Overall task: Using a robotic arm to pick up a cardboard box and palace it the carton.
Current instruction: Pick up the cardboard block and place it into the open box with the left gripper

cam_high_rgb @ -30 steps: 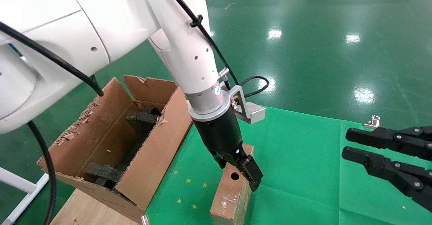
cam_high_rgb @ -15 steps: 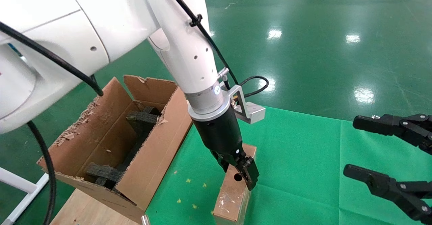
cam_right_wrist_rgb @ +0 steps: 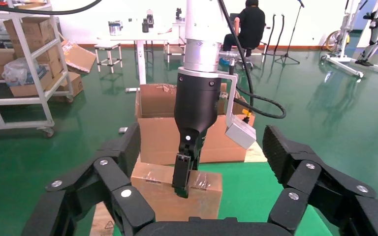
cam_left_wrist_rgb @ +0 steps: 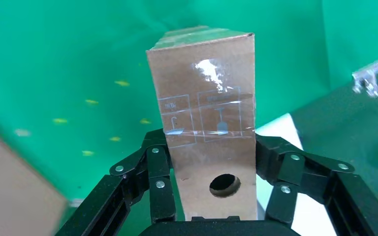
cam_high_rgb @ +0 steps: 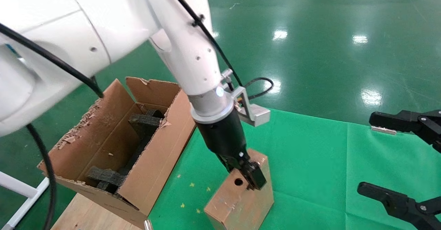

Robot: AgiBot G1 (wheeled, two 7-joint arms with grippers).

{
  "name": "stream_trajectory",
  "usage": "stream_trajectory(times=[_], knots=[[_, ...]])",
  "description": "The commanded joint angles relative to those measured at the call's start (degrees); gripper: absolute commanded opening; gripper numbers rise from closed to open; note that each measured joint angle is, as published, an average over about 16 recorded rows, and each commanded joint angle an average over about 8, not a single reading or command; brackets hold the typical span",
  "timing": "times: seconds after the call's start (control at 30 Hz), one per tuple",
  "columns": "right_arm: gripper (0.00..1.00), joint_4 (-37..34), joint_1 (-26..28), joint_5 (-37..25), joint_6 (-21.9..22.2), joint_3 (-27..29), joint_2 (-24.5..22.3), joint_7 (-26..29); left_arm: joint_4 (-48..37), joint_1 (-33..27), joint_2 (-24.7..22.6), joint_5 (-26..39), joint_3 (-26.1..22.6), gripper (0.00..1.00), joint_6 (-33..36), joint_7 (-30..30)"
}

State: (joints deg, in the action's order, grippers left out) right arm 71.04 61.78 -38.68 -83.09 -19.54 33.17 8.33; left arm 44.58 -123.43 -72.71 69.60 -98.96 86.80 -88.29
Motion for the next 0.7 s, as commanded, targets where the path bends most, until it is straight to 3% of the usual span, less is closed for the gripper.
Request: stream_trajectory(times=[0.03,0.4,0.7], knots=[[1.00,0.00,0.00,0.00,0.00,0.00,0.00,0.00,-0.06,-0.59,0.55,0.37,-0.03,0.00,-0.11,0.27],[1.00,0.00,0.00,0.00,0.00,0.00,0.00,0.00,-2.35,-14.35,17.43,2.08,2.76,0.00,1.63,10.98],[1.00,0.00,0.00,0.00,0.00,0.00,0.00,0.00,-7.65,-24.26,25.06,10.84,0.09,0.00,2.23,17.57]])
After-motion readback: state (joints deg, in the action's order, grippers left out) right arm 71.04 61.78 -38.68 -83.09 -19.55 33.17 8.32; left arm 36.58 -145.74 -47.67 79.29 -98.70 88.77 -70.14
